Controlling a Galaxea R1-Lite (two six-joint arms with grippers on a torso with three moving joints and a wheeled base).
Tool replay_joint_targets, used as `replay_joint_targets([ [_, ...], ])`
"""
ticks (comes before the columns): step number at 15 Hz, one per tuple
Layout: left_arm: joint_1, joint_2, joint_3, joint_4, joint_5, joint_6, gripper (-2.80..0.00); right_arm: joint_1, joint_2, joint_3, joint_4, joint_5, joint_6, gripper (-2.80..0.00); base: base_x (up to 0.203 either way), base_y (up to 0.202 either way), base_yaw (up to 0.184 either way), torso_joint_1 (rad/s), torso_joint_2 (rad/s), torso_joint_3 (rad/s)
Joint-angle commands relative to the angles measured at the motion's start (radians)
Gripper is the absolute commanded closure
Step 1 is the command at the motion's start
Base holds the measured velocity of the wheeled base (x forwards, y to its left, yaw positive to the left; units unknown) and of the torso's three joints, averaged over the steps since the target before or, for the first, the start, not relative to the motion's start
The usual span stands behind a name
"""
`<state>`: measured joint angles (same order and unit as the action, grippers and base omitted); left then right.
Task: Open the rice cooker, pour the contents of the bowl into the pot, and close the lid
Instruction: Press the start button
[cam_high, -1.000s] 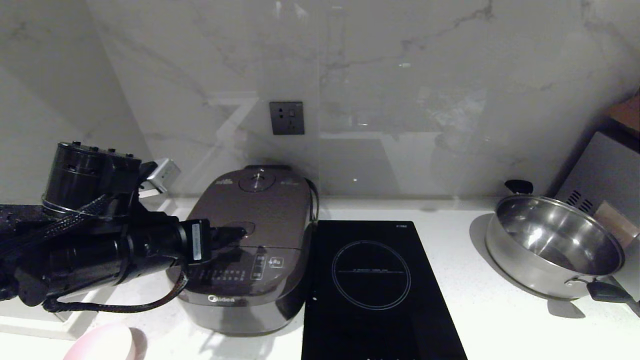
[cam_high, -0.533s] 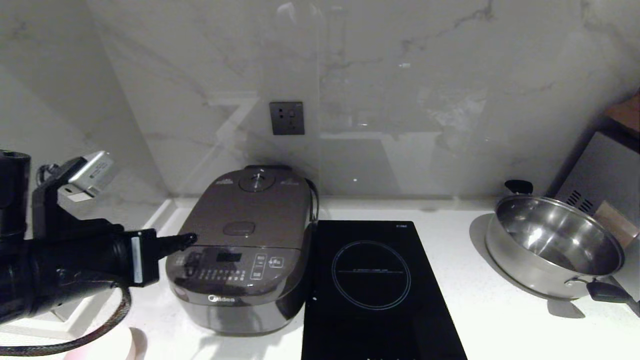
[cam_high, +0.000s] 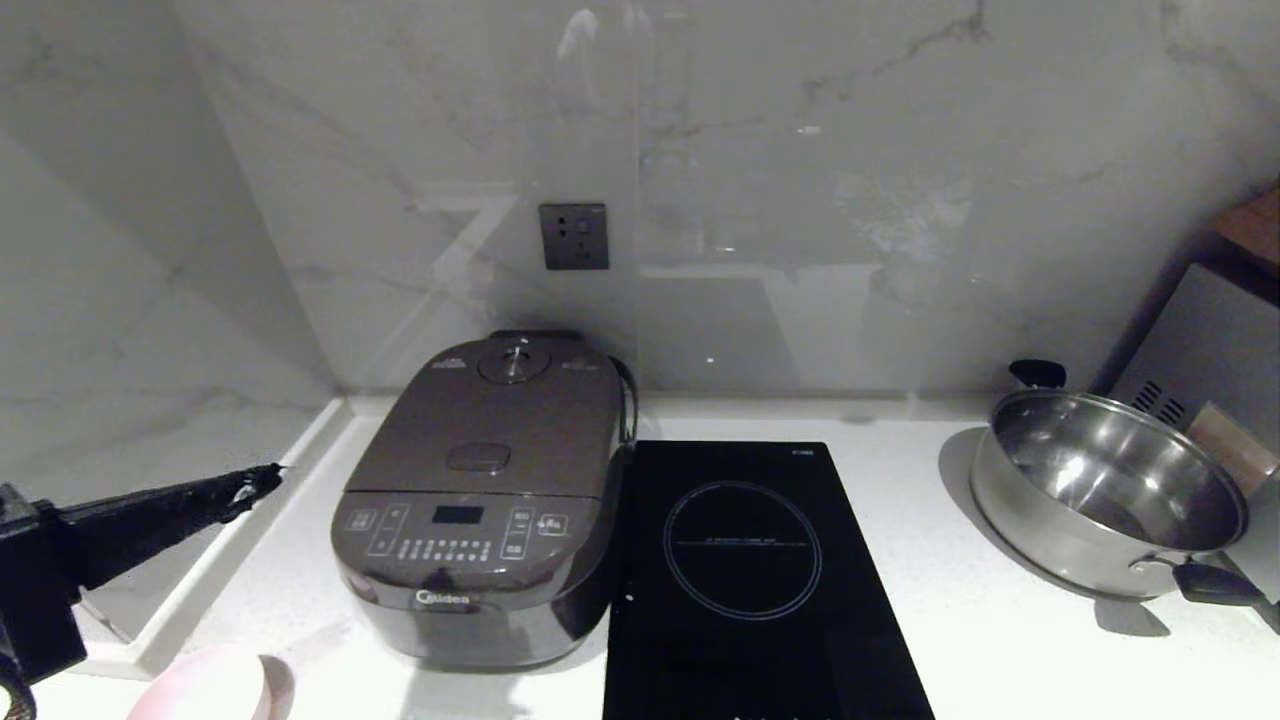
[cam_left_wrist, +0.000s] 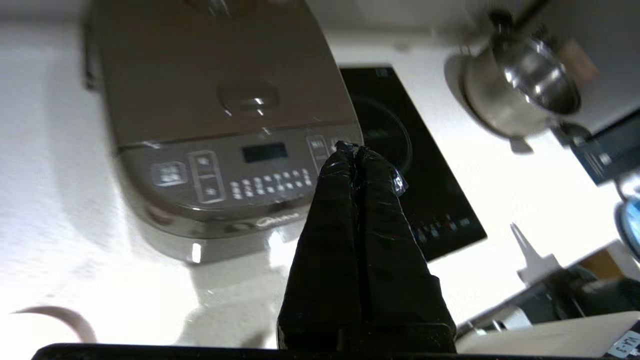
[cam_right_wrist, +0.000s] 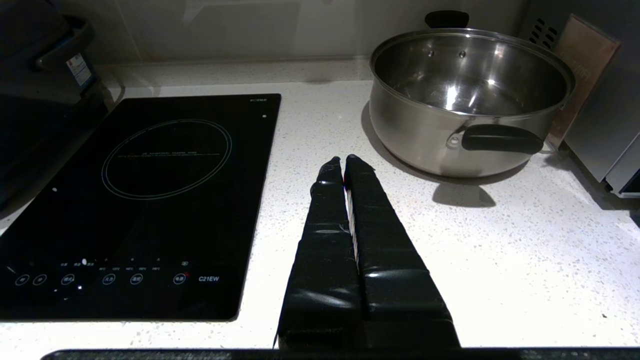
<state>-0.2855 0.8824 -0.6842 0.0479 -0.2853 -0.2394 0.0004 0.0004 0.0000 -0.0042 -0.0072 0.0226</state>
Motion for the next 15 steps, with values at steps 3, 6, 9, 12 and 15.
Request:
replay_joint_targets([
  [3, 0.012, -0.196, 0.044, 0.014, 0.037, 0.005, 0.0, 0.001, -0.002, 0.0, 0.0, 0.0, 0.0, 0.0, 0.0, 0.0, 0.0, 0.0, 0.0, 0.0],
  [6, 0.024, -0.323, 0.052, 0.095, 0.135, 0.024, 0.0, 0.001, -0.002, 0.0, 0.0, 0.0, 0.0, 0.0, 0.0, 0.0, 0.0, 0.0, 0.0, 0.0],
  [9, 0.037, -0.44, 0.063, 0.112, 0.27, 0.109, 0.0, 0.001, -0.001, 0.0, 0.0, 0.001, 0.0, 0.0, 0.0, 0.0, 0.0, 0.0, 0.0, 0.0],
  [12, 0.085, -0.53, 0.111, 0.119, 0.295, 0.195, 0.0, 0.001, -0.001, 0.0, 0.0, 0.0, 0.0, 0.0, 0.0, 0.0, 0.0, 0.0, 0.0, 0.0],
  [15, 0.128, -0.558, 0.14, 0.117, 0.3, 0.236, 0.0, 0.001, -0.002, 0.0, 0.0, 0.001, 0.0, 0.0, 0.0, 0.0, 0.0, 0.0, 0.0, 0.0],
])
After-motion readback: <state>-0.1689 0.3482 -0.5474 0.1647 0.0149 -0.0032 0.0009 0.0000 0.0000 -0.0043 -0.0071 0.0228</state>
